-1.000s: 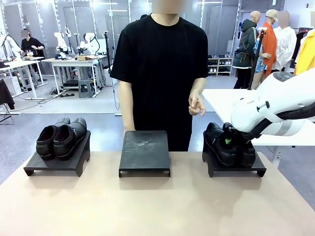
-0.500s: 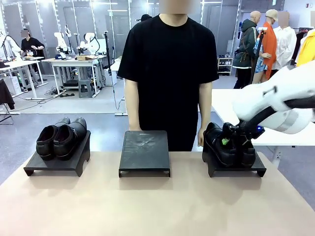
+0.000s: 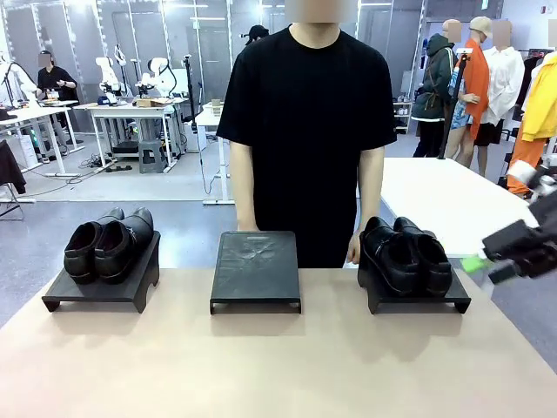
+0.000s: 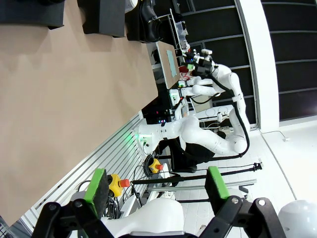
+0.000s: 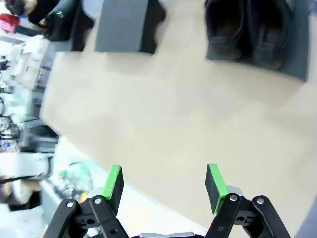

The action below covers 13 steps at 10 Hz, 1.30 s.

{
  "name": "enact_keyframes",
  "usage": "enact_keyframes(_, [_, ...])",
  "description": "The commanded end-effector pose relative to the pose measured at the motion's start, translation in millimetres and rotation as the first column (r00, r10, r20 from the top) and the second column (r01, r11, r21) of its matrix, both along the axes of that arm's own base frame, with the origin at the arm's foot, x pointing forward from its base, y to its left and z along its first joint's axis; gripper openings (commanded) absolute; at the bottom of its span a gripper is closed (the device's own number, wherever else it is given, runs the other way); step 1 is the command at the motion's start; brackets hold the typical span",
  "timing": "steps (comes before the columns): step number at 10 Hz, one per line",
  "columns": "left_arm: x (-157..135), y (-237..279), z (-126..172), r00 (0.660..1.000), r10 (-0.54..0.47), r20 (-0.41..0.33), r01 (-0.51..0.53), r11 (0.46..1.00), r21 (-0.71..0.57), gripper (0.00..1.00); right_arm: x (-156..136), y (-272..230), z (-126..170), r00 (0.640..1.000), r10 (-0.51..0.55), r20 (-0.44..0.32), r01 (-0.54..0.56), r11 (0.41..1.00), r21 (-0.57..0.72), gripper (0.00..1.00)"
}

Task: Place the shoes on the stand as instructed by the person.
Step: Pick up another pair of Shoes and place it on the Shoes Stand indicated by the person.

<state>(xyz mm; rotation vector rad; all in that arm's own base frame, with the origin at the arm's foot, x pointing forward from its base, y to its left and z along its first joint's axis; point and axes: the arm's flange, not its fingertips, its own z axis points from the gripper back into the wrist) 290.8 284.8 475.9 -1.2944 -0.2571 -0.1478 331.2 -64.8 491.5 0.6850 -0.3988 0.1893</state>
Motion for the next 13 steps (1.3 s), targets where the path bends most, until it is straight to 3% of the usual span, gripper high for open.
enact_keyframes(1, [-2.2,-1.5,0.7,1.0,-0.005,0.017,0.005,1.0,-0.014,1.0,-28.5,-36.6,-18.4,0.999,0.031,0.004,-0.032,0.977,0.21,0.84])
enact_keyframes(2, [-2.2,-1.5,0.7,1.0,-0.005,0.017,0.005,1.0,-0.014,1.0,-56.9,-55.7,-31.8,0.996,0.06,0.059,-0.076,0.945,0.317,0.84])
enact_keyframes(3, [-2.2,-1.5,0.7,1.0,-0.005,0.017,0.005,1.0,-0.014,1.0,-79.9,-77.2,-47.0,0.998,-0.008,0.054,-0.012,0.934,0.358,0.84])
enact_keyframes(4, [-2.2,-1.5,0.7,1.0,-0.005,0.017,0.005,1.0,-0.014,1.0,-98.1,-93.3,-63.3,0.996,-0.016,0.082,-0.021,0.907,0.42,0.84])
enact_keyframes(6, [-2.2,-1.5,0.7,1.0,-0.005,0.017,0.005,1.0,-0.014,1.0,-101.7,-108.4,-90.1,0.996,-0.085,0.036,0.058,0.881,0.469,0.84])
enact_keyframes(7, [-2.2,-1.5,0.7,1.0,-0.005,0.017,0.005,1.0,-0.014,1.0,-82.8,-107.4,-96.6,0.987,-0.161,-0.014,0.149,0.87,0.469,0.84])
enact_keyframes(8, [-2.2,-1.5,0.7,1.0,-0.005,0.017,0.005,1.0,-0.014,1.0,-95.7,-139.5,-55.4,0.997,-0.069,0.045,0.041,0.892,0.451,0.84])
enact_keyframes(13, [-2.2,-1.5,0.7,1.0,-0.005,0.017,0.005,1.0,-0.014,1.0,-95.7,-139.5,-55.4,0.997,-0.069,0.045,0.041,0.892,0.451,0.84])
